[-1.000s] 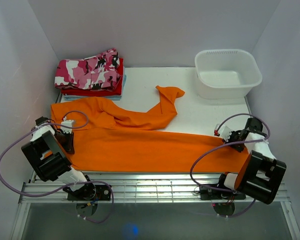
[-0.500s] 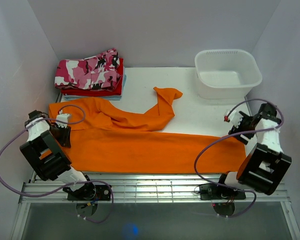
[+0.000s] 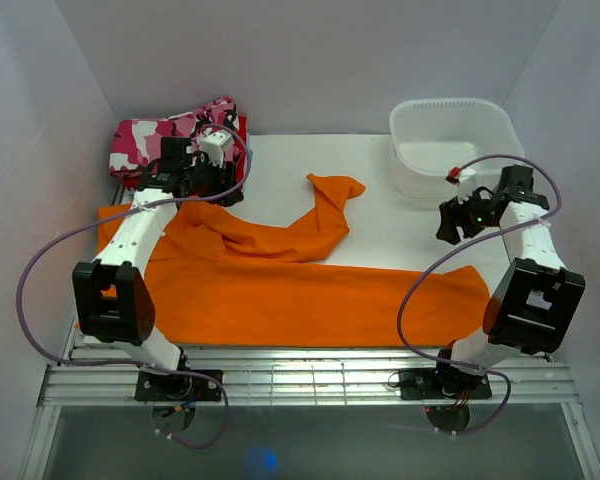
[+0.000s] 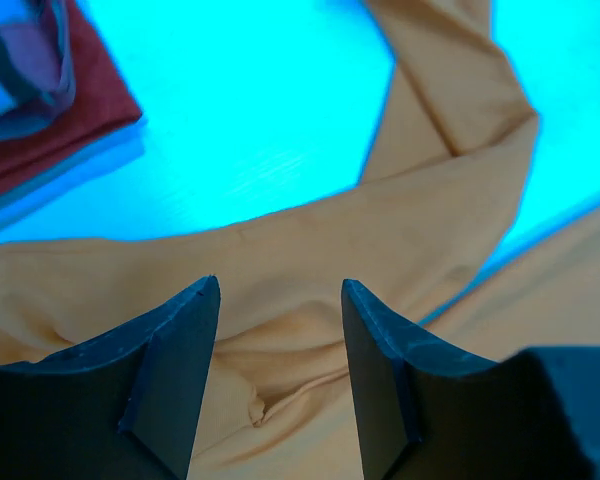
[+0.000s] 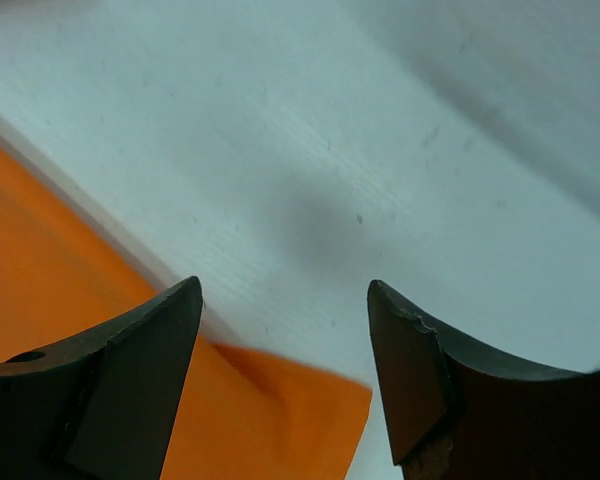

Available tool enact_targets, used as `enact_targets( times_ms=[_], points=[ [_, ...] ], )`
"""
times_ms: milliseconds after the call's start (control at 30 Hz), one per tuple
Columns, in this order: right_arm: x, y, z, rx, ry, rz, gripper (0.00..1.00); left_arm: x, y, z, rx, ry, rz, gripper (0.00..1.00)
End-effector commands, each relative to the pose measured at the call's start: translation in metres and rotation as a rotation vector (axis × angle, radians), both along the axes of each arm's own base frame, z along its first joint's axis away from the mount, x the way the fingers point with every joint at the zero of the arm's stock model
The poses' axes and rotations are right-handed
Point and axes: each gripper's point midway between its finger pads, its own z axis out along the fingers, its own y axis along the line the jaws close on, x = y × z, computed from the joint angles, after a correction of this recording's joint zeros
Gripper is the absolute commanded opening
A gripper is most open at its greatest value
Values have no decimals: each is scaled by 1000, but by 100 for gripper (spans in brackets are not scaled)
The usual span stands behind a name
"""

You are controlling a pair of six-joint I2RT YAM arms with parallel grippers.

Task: Fold and stack the trousers
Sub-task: Flatten the trousers out

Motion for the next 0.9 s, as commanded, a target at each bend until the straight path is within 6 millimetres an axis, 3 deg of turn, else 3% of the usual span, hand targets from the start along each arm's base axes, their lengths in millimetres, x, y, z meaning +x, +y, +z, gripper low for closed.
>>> enact_targets(
  times_ms=[0,33,67,100,133,167,200,233,267,300,333,367,400,433,467,500,567,600,733,767,867],
  points=[
    [62,50,55,54,-146,-82,73,24,17,-21,-59,104,254,63],
    [79,82,64,49,-201,-31,74,23,23,-24,-59,111,273,63],
    [97,91,82,27,-254,-37,75,16,34,-28,-70,130,310,63],
    [110,114,68,36,-220,-22,75,13,42,-29,-76,140,335,64],
    [119,147,70,37,-234,23,76,9,51,-31,-81,148,359,65],
    [131,159,70,24,-239,18,77,6,75,-34,-93,165,413,65],
    [154,178,70,26,-249,27,77,-1,86,-39,-87,195,439,65],
    [160,207,68,39,-246,54,77,-9,98,-45,-83,213,465,66],
    [168,222,68,44,-253,64,77,-14,108,-49,-79,230,478,66],
    [179,238,42,34,-217,79,77,-22,132,-55,-70,259,530,65],
    [188,264,56,44,-265,114,78,-30,142,-60,-48,266,537,65],
    [197,275,54,31,-293,112,78,-35,160,-65,-28,274,577,66],
    [203,289,27,16,-264,127,78,-43,167,-73,5,303,580,66],
    [208,310,34,24,-300,148,78,-50,174,-83,31,322,582,66],
    [213,319,30,24,-313,152,79,-57,184,-89,36,343,598,66],
    [216,328,8,12,-292,159,80,-63,188,-94,39,366,606,65],
    [219,350,4,1,-320,178,81,-73,196,-107,41,398,625,65],
    [225,353,-10,-29,-330,163,82,-76,200,-112,52,409,635,65],
    [232,360,-32,-64,-371,121,82,-85,206,-128,70,458,657,65],
    [235,354,-39,-98,-379,88,72,-87,207,-132,72,466,658,65],
    [238,352,-35,-106,-398,74,47,-90,210,-139,93,479,665,65]
  ],
)
